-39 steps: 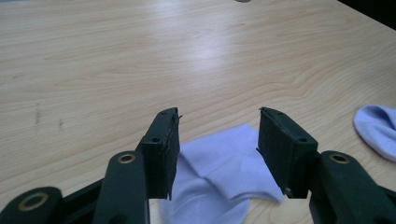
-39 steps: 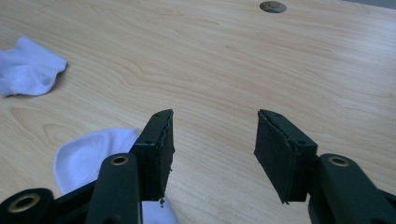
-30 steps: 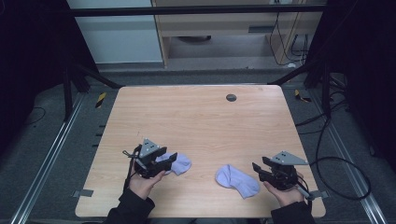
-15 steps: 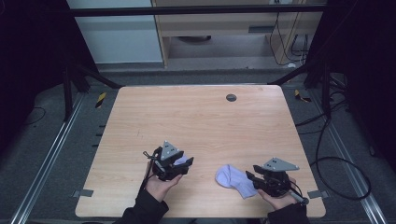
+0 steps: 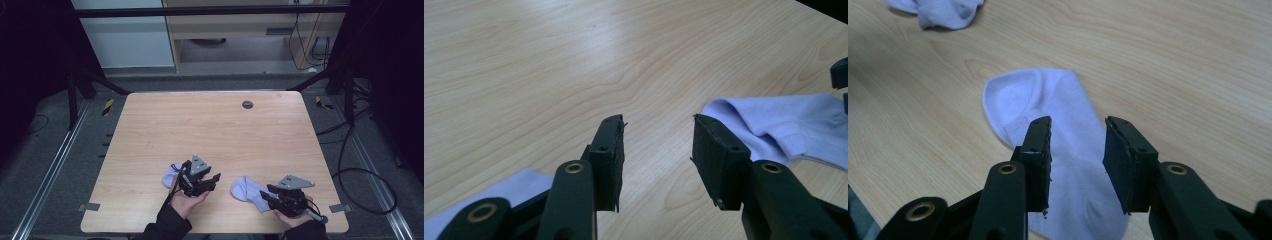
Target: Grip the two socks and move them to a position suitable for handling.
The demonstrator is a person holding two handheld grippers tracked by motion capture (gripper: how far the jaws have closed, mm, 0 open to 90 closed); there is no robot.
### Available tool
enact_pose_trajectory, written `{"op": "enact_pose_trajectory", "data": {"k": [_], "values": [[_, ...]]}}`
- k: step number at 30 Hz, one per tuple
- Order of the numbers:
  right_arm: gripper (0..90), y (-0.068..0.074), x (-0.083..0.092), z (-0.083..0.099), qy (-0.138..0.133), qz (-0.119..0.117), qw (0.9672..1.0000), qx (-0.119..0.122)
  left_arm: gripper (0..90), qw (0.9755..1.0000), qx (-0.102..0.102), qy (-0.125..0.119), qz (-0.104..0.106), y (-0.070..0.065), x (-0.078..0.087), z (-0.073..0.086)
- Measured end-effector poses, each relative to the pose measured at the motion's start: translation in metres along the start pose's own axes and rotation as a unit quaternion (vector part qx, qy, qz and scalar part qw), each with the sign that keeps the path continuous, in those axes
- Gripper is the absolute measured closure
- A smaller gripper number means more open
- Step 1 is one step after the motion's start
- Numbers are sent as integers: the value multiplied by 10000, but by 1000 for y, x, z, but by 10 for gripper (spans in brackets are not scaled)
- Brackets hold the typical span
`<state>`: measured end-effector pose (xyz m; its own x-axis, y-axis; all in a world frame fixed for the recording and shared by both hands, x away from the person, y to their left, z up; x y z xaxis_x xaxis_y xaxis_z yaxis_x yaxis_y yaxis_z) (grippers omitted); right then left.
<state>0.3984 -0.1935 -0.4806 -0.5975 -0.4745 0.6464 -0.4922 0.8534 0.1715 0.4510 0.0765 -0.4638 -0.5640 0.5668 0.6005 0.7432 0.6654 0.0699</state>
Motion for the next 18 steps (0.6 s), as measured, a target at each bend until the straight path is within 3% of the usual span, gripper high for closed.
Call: {"op": "enact_pose_trajectory", "data": {"k": [7, 18], "values": [[646, 3, -3, 6, 140, -118, 9998, 57, 554, 9998, -87, 126, 107, -16, -17, 1], [656, 6, -8, 12, 358, -169, 9992, 89, 560, 9992, -100, 306, 241, -28, -35, 3]]}}
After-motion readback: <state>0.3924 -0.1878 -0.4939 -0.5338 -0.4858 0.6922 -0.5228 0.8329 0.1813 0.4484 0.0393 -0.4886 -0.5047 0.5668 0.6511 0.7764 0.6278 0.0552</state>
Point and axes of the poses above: each handheld gripper's, and its own axes: x roughly backward along the jaws, z roughly out of its underside, y roughly to its left, the point moved 2 cm from there along -x, roughly forward along the jaws, and after that the axes turned 9 degrees about -x, right-handed, at the moved point
